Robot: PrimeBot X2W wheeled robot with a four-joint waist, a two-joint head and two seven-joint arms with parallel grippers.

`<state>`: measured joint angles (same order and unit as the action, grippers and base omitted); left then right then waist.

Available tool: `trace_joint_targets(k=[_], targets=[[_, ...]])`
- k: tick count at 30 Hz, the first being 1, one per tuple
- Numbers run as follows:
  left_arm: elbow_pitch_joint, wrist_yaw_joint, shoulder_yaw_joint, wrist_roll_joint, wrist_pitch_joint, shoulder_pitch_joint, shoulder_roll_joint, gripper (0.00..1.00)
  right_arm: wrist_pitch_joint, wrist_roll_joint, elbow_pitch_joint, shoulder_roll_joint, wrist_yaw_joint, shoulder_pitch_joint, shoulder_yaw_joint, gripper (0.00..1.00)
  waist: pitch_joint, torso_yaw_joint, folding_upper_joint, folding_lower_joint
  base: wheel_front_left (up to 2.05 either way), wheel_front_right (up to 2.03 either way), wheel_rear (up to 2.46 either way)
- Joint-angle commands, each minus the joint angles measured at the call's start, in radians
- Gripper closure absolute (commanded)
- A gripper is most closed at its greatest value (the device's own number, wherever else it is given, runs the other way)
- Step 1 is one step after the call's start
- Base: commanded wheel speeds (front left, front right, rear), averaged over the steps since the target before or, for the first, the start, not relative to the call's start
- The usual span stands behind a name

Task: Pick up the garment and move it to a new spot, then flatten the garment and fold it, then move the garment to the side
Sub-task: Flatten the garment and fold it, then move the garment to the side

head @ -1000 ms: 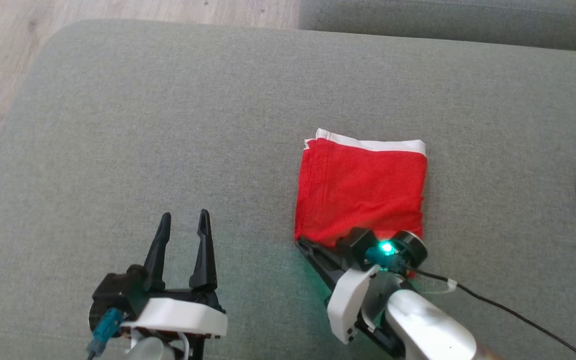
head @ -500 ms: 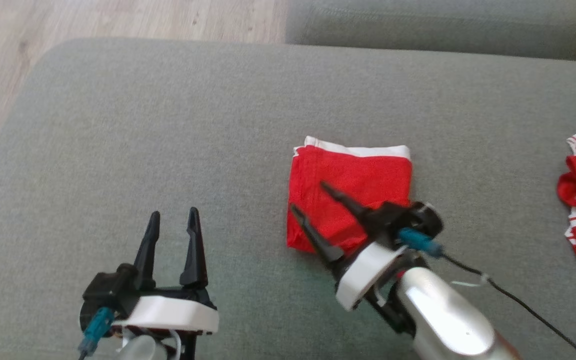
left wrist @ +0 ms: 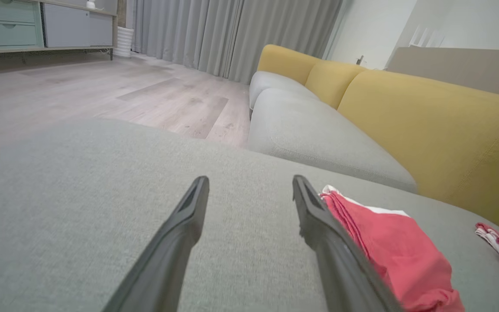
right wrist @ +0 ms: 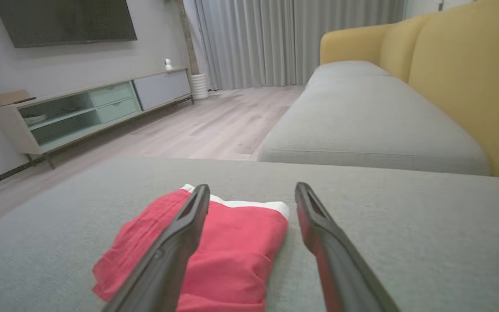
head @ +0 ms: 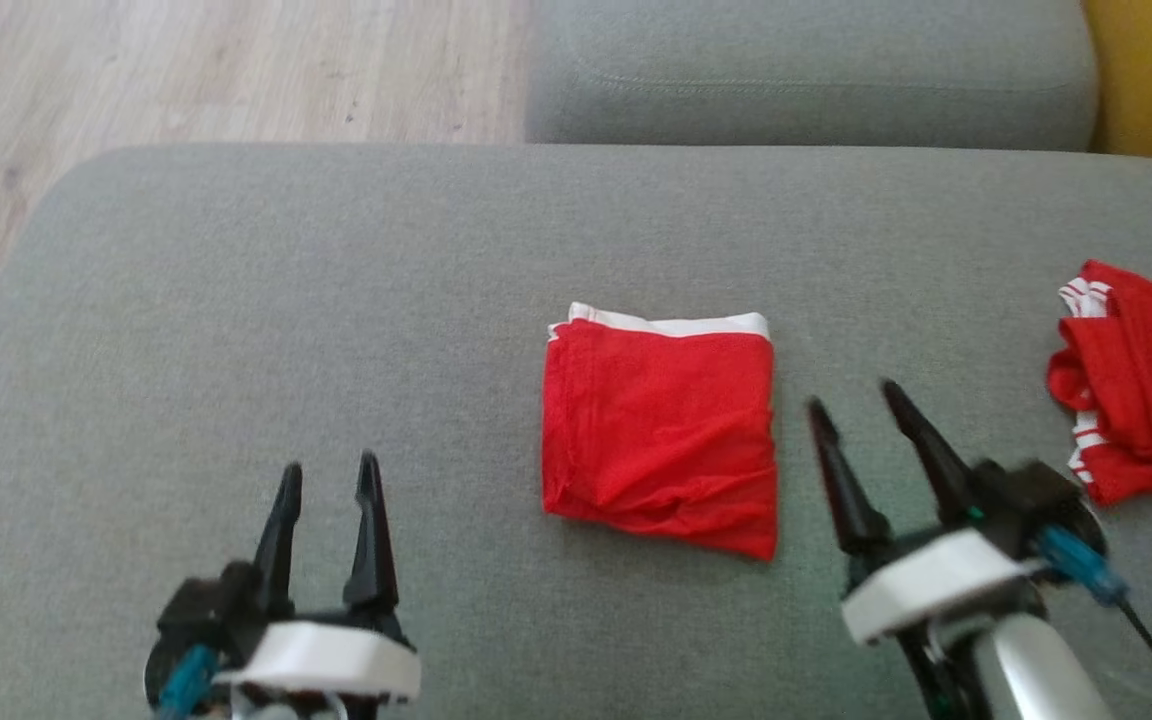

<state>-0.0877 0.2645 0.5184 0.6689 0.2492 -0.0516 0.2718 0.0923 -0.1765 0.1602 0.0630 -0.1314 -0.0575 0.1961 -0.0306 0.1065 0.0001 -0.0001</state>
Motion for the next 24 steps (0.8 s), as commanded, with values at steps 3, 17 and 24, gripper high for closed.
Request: trace_joint_targets(k=[3, 17, 24], targets=[[0.019, 0.001, -0.045, -0.005, 0.011, -0.001, 0.007, 0.0, 0.01, -0.007, -0.054, -0.013, 0.001, 0.024, -0.025, 0.0, 0.015, -0.017, -0.0001, 0.0001, 0.0, 0.0, 0.0], [-0.018, -0.014, -0.039, -0.043, 0.012, 0.055, 0.009, 0.0, 0.015, 0.011, -0.057, -0.013, 0.001, 0.119, -0.104, 0.0, 0.029, -0.029, -0.0001, 0.0001, 0.0, 0.0, 0.0], [-0.032, -0.02, -0.032, -0.048, 0.012, 0.047, 0.011, 0.0, 0.015, 0.008, -0.043, -0.013, 0.001, 0.117, -0.106, 0.0, 0.031, -0.026, -0.0001, 0.0001, 0.0, 0.0, 0.0]])
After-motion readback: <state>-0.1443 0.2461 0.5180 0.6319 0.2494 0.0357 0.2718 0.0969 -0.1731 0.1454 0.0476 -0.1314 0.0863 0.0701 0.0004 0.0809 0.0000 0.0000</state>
